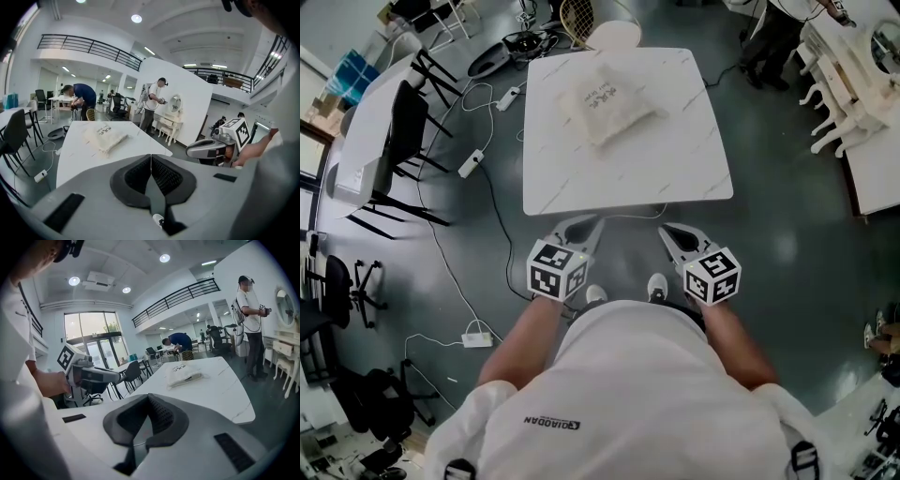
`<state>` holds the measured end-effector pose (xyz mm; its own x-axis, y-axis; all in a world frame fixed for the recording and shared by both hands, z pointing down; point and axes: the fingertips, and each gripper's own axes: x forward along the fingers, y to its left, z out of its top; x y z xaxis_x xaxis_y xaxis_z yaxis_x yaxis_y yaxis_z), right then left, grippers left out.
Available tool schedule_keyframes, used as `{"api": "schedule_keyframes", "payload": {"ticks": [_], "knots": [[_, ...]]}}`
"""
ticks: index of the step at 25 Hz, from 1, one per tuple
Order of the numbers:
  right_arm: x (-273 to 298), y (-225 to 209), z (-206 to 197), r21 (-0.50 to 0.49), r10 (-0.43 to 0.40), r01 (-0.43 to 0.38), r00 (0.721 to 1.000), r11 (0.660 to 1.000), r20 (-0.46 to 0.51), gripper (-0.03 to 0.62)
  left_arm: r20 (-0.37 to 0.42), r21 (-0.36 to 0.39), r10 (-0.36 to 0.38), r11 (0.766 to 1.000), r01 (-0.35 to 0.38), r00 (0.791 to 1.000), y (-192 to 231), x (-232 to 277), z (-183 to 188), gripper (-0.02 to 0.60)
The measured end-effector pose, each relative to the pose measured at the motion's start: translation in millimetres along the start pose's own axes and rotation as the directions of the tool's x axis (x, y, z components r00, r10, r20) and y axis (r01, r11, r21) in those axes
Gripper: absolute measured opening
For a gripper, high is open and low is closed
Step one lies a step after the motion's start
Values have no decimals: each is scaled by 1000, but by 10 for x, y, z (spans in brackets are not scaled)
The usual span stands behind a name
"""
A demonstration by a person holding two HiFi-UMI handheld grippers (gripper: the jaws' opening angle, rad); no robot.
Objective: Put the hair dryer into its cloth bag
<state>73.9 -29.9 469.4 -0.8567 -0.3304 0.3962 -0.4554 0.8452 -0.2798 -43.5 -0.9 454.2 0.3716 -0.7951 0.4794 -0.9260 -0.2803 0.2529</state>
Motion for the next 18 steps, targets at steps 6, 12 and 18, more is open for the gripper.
{"api": "schedule_keyframes", "payload": {"ticks": [6,12,18], "knots": [[26,32,47,-13,-5,5,1000,1000,7,20,13,4,3,1000,-3,1000,55,-47,42,29],[40,29,86,-28,2,-2,1000,1000,7,20,17,5,10,1000,-10,1000,70,-52,54,29],[87,87,109,-38,10,-10,1000,999,-5,20,19,4,18,1000,-18,1000,129,-109,77,29]]}}
